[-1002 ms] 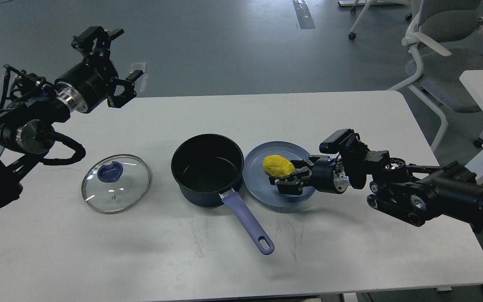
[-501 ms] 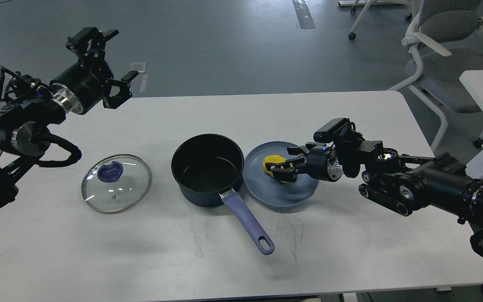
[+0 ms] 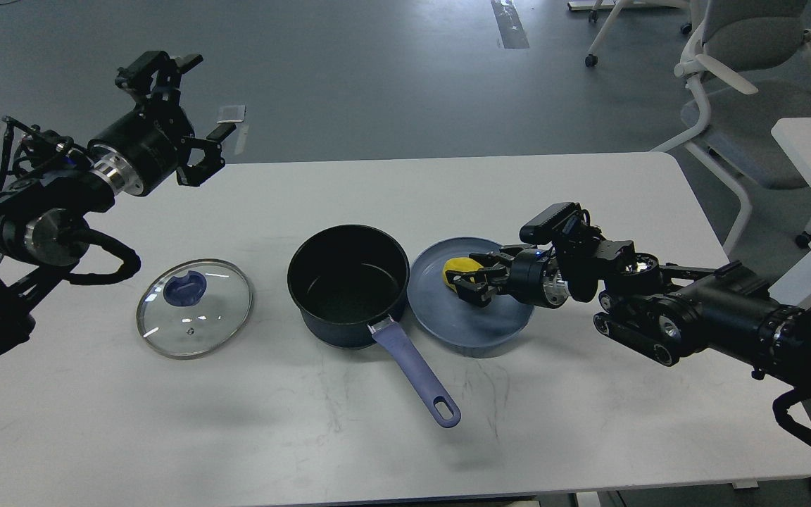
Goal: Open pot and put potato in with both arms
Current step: 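Lift the potato and carry it over the open saucepan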
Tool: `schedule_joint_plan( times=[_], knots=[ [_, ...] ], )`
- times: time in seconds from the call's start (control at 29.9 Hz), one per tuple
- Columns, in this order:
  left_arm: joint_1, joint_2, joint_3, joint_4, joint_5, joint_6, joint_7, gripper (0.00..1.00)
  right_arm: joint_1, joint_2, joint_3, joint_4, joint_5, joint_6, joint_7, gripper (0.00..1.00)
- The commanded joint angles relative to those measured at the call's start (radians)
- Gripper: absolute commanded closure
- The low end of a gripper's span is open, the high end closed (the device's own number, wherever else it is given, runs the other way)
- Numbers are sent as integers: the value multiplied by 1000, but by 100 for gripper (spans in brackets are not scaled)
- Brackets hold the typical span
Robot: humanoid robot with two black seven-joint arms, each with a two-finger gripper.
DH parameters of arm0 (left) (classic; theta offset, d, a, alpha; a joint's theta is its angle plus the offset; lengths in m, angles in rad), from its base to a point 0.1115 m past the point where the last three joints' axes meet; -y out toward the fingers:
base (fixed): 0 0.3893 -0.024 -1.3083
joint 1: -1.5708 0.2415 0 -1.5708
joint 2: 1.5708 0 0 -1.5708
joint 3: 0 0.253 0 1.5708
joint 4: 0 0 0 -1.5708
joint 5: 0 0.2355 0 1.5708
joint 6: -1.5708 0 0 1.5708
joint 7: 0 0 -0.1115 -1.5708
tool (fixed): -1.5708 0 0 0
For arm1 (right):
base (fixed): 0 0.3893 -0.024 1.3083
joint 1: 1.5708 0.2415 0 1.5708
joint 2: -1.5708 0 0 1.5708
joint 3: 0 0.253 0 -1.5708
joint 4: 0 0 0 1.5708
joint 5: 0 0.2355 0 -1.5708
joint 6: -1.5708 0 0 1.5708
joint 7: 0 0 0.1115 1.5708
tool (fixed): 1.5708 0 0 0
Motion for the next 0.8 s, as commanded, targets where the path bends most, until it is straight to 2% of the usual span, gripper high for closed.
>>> schedule_joint_plan(
  times=[0.0,0.27,0.63,0.77],
  knots=[
    [0,2,0,0,1,0,0,1,-1,6,2,-2,3,-10,5,69],
    [2,2,-1,0,1,0,0,1,22,-3,11,38,12,-21,5,69],
    [6,0,0,0,1,-1,0,1,203,-168,41,220,107,-12,8,69],
    [8,-3,0,0,4,-1,0,2,272,-188,41,246,124,-9,8,69]
  ],
)
